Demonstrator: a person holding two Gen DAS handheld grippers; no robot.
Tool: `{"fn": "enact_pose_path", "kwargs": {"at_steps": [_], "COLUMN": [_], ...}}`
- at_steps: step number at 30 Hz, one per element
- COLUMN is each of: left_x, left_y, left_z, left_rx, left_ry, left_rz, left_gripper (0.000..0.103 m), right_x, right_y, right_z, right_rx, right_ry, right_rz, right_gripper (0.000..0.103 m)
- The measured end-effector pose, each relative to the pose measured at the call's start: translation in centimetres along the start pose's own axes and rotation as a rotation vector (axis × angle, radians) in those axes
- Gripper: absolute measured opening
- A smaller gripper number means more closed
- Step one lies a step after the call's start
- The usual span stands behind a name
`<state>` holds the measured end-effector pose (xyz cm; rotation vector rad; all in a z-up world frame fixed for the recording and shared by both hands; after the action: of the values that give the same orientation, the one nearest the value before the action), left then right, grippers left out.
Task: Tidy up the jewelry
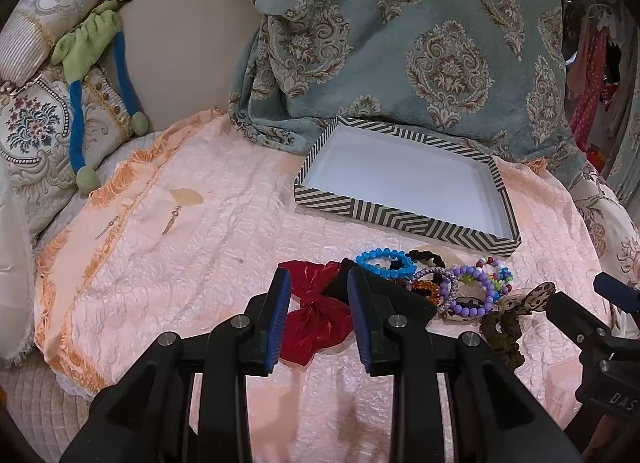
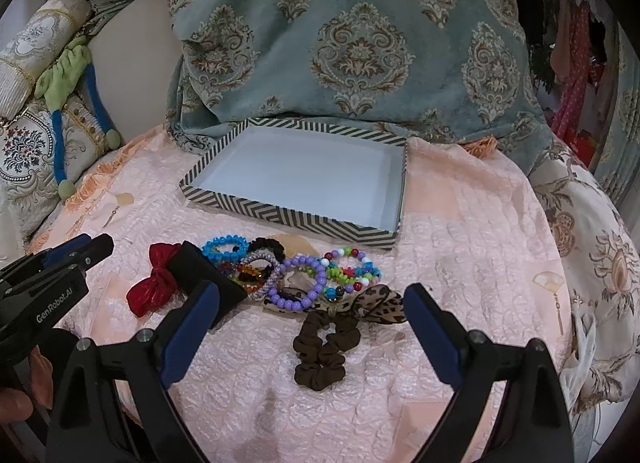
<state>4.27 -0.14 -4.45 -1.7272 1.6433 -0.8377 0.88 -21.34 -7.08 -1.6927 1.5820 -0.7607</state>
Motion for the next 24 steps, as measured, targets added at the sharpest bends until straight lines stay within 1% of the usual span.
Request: {"fn": "enact_pose_path", "kwargs": {"at_steps": [10,11,15,19,24], "left_x": [0.18,0.26,0.42,0.41,0.45], "left_y": [0.24,0.33,0.4,0.38,0.45], "left_z": [0.12,0.12,0.19,0.21,0.29], "left_rx": [-0.028,-0.043,-0.058,-0.03,-0.026], "left_ry": [0.004,0.006,0.009,0.009,0.01], "left_rz": [-0.002,-0.004,-0.002,-0.001,-0.003], "left_gripper": [0.013,0.013,0.013,0.013,0.013], "right_x": [0.24,0.23,0.19,0.01,-0.01], "right_y": [-0.24,-0.23,-0.27,-0.3,-0.39], "right_z": [0.02,0.06,0.13,0.18,0.19], "right_rx": [-0.003,-0.005,-0.006,-0.009,-0.005], "right_ry": [-0.003,-0.004,-0.006,-0.01,-0.011], "right_rz": [0.012,0.012,0.007,0.005,0.008], "right_gripper": [0.096,0.096,0.096,0.096,0.096]}}
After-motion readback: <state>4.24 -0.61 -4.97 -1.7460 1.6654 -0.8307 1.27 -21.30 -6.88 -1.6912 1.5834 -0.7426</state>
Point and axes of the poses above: each gripper's, at about its wrist camera, not at the fingertips, and z roughly the way its jaws point, x to its right, y to its underside, the point moved 7 cm from there along z, roughly the way its jaws point, and after that the axes turned 7 degrees about x, right-handed, at the moved point
